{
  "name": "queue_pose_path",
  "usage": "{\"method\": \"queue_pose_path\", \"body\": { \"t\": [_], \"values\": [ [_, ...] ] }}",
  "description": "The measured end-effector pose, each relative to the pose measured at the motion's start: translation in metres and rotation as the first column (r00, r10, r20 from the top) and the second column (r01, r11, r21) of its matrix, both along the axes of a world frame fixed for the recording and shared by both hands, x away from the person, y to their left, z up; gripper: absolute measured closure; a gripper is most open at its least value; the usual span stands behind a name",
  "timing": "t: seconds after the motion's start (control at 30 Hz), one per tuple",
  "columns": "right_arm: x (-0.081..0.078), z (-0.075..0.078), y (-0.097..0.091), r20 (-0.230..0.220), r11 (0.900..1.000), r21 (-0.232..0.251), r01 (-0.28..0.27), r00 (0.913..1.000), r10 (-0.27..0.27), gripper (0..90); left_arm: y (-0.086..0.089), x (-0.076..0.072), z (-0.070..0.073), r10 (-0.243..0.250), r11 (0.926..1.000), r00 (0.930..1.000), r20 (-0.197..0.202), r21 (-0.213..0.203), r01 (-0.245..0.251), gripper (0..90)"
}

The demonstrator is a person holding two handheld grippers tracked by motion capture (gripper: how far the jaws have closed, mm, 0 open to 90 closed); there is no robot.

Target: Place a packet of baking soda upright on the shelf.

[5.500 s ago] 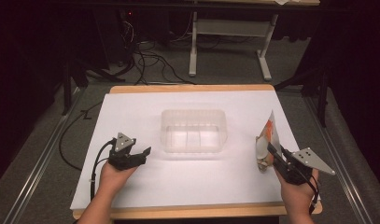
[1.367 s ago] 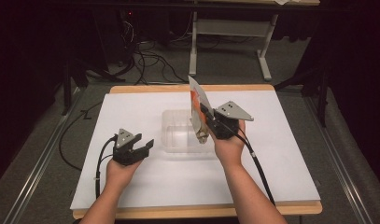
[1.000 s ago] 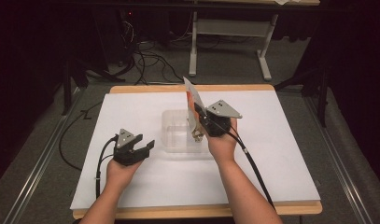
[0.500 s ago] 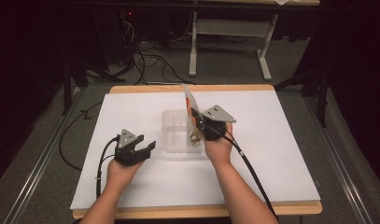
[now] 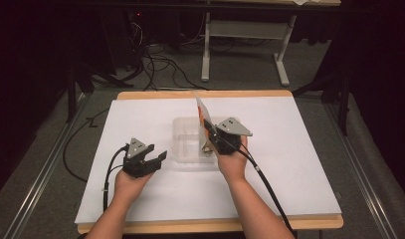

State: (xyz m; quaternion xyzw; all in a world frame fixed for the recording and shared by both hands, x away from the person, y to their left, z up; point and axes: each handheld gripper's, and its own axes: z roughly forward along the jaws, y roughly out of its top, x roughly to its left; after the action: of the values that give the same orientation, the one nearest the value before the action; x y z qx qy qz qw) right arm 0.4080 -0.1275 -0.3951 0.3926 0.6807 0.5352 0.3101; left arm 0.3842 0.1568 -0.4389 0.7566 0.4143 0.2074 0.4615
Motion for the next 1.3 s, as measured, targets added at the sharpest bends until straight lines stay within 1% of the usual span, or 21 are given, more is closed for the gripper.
{"method": "queue_pose_path", "body": {
  "t": [0.07, 0.13, 0.27, 0.3, 0.33, 0.37, 0.4, 0.57, 0.6, 0.7, 0.77, 0.93, 0.97, 1.03, 1.07, 1.1, 1.17, 1.2, 1.23, 1.27, 1.3],
  "values": [
    [-0.001, -0.001, 0.0, -0.003, 1.0, 0.004, 0.001, 1.0, -0.001, 90.0, 0.0, 0.0, 0.0, -0.001, 1.0, 1.0, 0.0, 0.001, 0.001, 43.3],
    [-0.002, -0.002, 0.001, 0.002, 1.0, -0.007, -0.002, 1.0, 0.002, 90.0, 0.0, 0.0, 0.0, -0.003, 1.0, 1.0, -0.001, 0.002, 0.003, 43.3],
    [-0.003, -0.004, 0.0, -0.004, 1.0, -0.004, -0.002, 1.0, 0.002, 90.0, -0.001, 0.0, 0.0, -0.005, 1.0, 1.0, -0.003, 0.003, 0.005, 43.3],
    [-0.003, -0.005, 0.0, -0.015, 1.0, 0.002, -0.004, 0.9999, 0.004, 90.0, -0.001, 0.0, 0.0, -0.007, 1.0, 1.0, -0.001, 0.006, 0.007, 43.3],
    [-0.003, -0.007, 0.0, -0.027, 0.9999, -0.011, -0.005, 0.9996, 0.005, 90.0, -0.001, 0.0, 0.0, -0.007, 1.0, 1.0, -0.001, 0.006, 0.007, 43.3],
    [-0.003, -0.007, 0.0, -0.027, 0.9999, -0.011, -0.005, 0.9996, 0.005, 90.0, -0.001, 0.0, 0.0, -0.007, 1.0, 1.0, -0.001, 0.006, 0.007, 43.3],
    [-0.003, -0.01, 0.001, -0.021, 0.9998, -0.017, -0.012, 0.9997, 0.012, 90.0, -0.001, 0.0, 0.0, -0.008, 1.0, 1.0, -0.002, 0.006, 0.008, 43.3],
    [-0.006, -0.022, 0.001, -0.049, 0.9997, -0.023, -0.012, 0.9988, 0.011, 90.0, -0.002, 0.0, -0.001, -0.008, 0.9999, 1.0, -0.004, 0.007, 0.008, 43.3],
    [-0.007, -0.026, 0.0, -0.05, 0.9996, -0.025, -0.011, 0.9987, 0.01, 90.0, -0.002, 0.0, 0.0, -0.009, 0.9999, 1.0, -0.003, 0.008, 0.009, 43.3],
    [-0.008, -0.028, -0.001, -0.058, 0.9999, -0.014, -0.006, 0.9983, 0.005, 90.0, -0.002, 0.0, -0.001, -0.009, 0.9999, 1.0, -0.003, 0.009, 0.009, 43.3],
    [-0.009, -0.028, -0.002, -0.055, 0.9999, -0.011, -0.007, 0.9985, 0.006, 90.0, -0.002, 0.0, -0.001, -0.009, 0.9999, 0.9999, -0.005, 0.008, 0.009, 43.3],
    [-0.011, -0.027, -0.003, -0.054, 0.9998, -0.015, -0.011, 0.9985, 0.01, 89.1, -0.002, 0.0, 0.0, -0.01, 0.9999, 1.0, -0.003, 0.008, 0.01, 43.2],
    [-0.011, -0.026, -0.004, -0.061, 0.9998, -0.007, -0.016, 0.998, 0.016, 87.6, -0.002, 0.0, 0.0, -0.009, 0.9999, 1.0, -0.002, 0.007, 0.009, 43.2],
    [-0.012, -0.025, -0.004, -0.062, 0.9998, -0.011, -0.015, 0.998, 0.014, 86.8, -0.002, 0.0, 0.0, -0.009, 0.9999, 1.0, -0.002, 0.006, 0.009, 43.1],
    [-0.012, -0.024, -0.005, -0.067, 0.9999, -0.013, -0.011, 0.9977, 0.01, 84.6, -0.002, 0.0, 0.0, -0.009, 0.9999, 1.0, -0.002, 0.006, 0.009, 42.9],
    [-0.012, -0.024, -0.005, -0.077, 0.9999, -0.006, -0.009, 0.997, 0.008, 83.6, -0.002, 0.0, 0.0, -0.008, 1.0, 1.0, -0.001, 0.006, 0.008, 42.8],
    [-0.012, -0.023, -0.006, -0.08, 0.9999, -0.006, -0.011, 0.9968, 0.01, 82.6, -0.002, 0.0, 0.0, -0.006, 1.0, 1.0, 0.001, 0.003, 0.006, 42.8],
    [-0.012, -0.022, -0.005, -0.081, 0.9998, -0.009, -0.016, 0.9966, 0.015, 77.8, -0.002, 0.0, 0.0, -0.007, 1.0, 1.0, 0.001, 0.003, 0.007, 42.7],
    [-0.012, -0.022, -0.005, -0.081, 0.9998, -0.009, -0.016, 0.9966, 0.015, 77.8, -0.002, 0.0, 0.0, -0.007, 1.0, 1.0, 0.001, 0.005, 0.007, 42.7],
    [-0.012, -0.019, -0.004, -0.081, 0.9995, -0.02, -0.025, 0.9965, 0.023, 73.3, -0.002, 0.0, 0.0, -0.007, 1.0, 1.0, 0.001, 0.005, 0.007, 42.6],
    [-0.013, -0.018, -0.003, -0.082, 0.9994, -0.023, -0.027, 0.9963, 0.025, 70.8, -0.002, 0.0, 0.0, -0.007, 1.0, 1.0, 0.002, 0.005, 0.007, 42.6]
  ]
}}
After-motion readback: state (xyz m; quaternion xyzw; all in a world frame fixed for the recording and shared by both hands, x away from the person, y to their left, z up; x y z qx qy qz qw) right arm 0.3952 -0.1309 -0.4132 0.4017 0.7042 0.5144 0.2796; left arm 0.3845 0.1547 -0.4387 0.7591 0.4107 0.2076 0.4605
